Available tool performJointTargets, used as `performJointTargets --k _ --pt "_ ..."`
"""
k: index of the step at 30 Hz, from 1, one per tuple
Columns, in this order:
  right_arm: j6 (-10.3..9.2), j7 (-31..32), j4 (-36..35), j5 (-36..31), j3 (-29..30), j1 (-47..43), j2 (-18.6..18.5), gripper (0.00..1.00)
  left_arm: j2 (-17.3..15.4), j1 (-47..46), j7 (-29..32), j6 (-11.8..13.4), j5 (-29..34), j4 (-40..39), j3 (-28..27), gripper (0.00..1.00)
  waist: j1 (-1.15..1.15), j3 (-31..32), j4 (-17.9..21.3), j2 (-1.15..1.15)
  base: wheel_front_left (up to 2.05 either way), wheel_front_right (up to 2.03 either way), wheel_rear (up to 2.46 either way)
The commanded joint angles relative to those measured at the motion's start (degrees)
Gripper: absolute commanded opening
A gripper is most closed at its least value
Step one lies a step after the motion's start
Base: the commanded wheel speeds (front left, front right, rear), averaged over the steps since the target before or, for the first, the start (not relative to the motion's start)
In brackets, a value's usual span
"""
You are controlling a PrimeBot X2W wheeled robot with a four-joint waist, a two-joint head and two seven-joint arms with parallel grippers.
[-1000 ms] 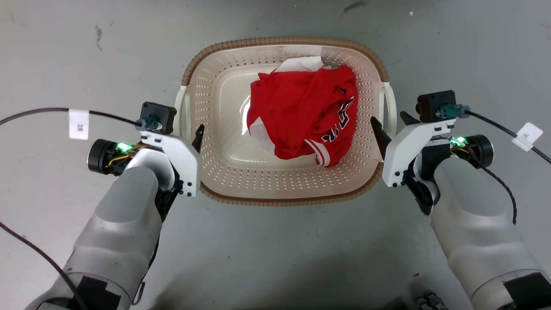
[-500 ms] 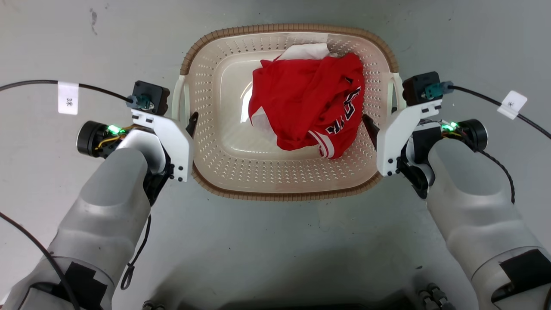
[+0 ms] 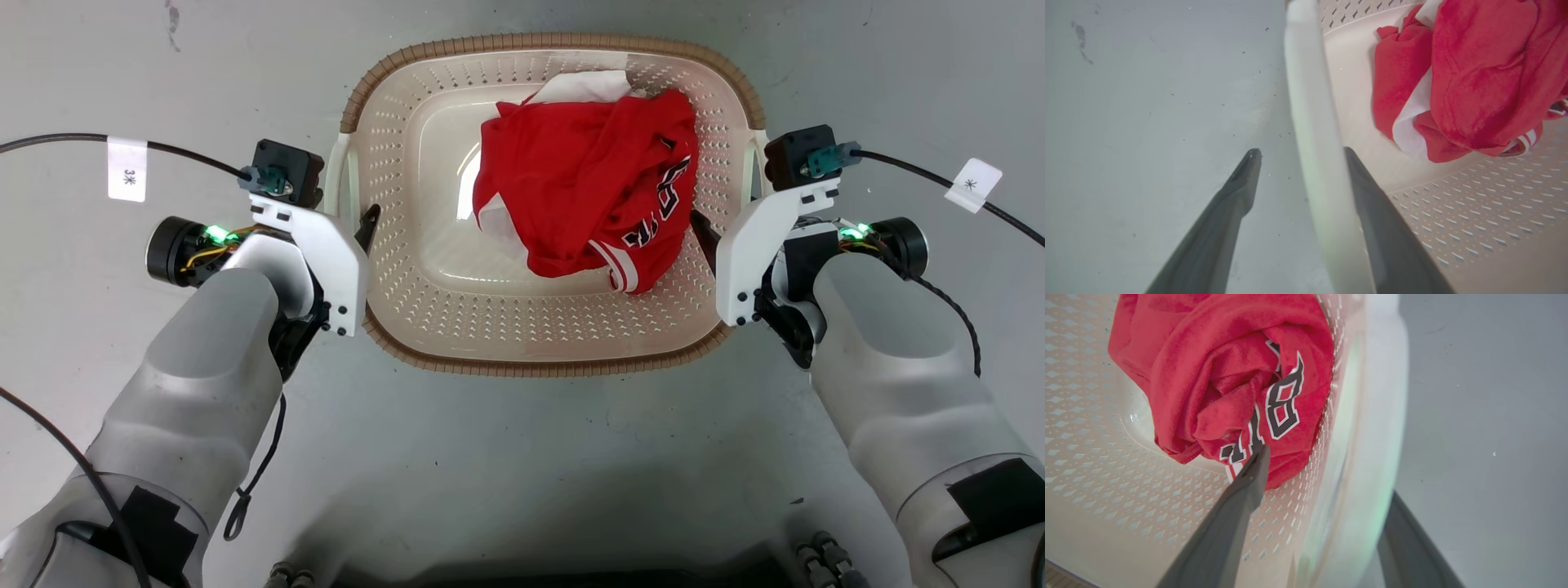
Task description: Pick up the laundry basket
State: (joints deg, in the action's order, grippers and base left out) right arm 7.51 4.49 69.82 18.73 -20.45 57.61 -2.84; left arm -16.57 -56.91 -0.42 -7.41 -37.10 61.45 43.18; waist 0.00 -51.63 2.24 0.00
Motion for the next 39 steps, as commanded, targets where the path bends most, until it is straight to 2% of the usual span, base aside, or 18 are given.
performJointTargets --k 1,5,6,7,8,9,10,20,25,33,39 --pt "-0.04 -0.37 0.23 0.32 -0.17 1.07 -0.08 1.00 -0.31 -0.78 -0.13 -0.03 -0.23 0.17 0.28 1.00 0.00 -0.03 0.00 0.00 0.00 0.00 0.00" --pt "-0.04 -0.83 0.59 1.04 -0.72 1.26 -0.08 1.00 -0.35 -0.95 0.01 -0.03 -1.92 0.38 1.72 1.00 0.00 -0.21 -0.03 0.00 0.00 0.00 0.00" --pt "-0.04 -1.01 0.74 1.13 -0.74 1.32 -0.08 1.00 -0.36 -0.99 0.06 -0.04 -2.30 0.26 2.06 0.84 0.00 -0.27 -0.08 0.00 0.00 0.00 0.00" --pt "-0.04 -1.00 0.92 1.24 -0.77 1.33 -0.07 0.89 -0.44 -1.11 0.17 -0.03 -2.71 0.17 2.37 0.59 0.00 -0.32 -0.14 0.00 0.00 0.00 0.00" --pt "-0.04 -1.10 1.08 1.36 -0.82 1.29 -0.07 0.43 -0.56 -1.24 0.07 0.00 -3.06 0.16 2.70 0.19 0.00 -0.35 -0.22 0.00 0.00 0.00 0.00" --pt "-0.04 -1.25 1.25 1.49 -0.80 1.34 -0.08 0.11 -0.70 -1.35 -0.10 0.06 -3.39 0.19 3.06 0.00 0.00 -0.38 -0.27 0.00 0.00 0.00 0.00" --pt "-0.04 -1.46 1.46 1.38 -0.77 1.51 -0.08 0.00 -0.69 -1.25 0.00 0.07 -3.70 0.13 3.54 0.00 0.00 -0.43 -0.31 0.00 0.00 0.00 0.00" --pt "-0.02 -2.27 3.26 -1.43 0.29 2.24 -0.31 0.00 -0.53 -1.30 -0.26 0.03 -7.36 -0.80 7.38 0.00 0.00 0.38 -0.84 0.00 0.00 0.00 0.00" --pt "-0.01 -0.87 3.69 -3.77 1.41 1.34 -0.23 0.00 -0.62 0.09 2.10 -0.05 -9.81 -2.16 10.35 0.00 0.00 2.84 -1.04 0.00 0.00 0.00 0.00" --pt "-0.02 7.11 3.82 -7.14 1.72 -0.15 -0.22 0.00 -2.48 1.88 9.40 -0.13 -14.65 -6.33 16.93 0.00 0.00 10.90 -1.16 0.00 0.00 0.00 0.00" --pt "-0.02 16.01 3.87 -4.75 -0.95 -2.37 -0.21 0.00 -4.13 3.68 15.89 -0.30 -19.22 -9.93 22.11 0.00 0.00 19.25 -1.52 0.00 0.00 0.00 0.00"
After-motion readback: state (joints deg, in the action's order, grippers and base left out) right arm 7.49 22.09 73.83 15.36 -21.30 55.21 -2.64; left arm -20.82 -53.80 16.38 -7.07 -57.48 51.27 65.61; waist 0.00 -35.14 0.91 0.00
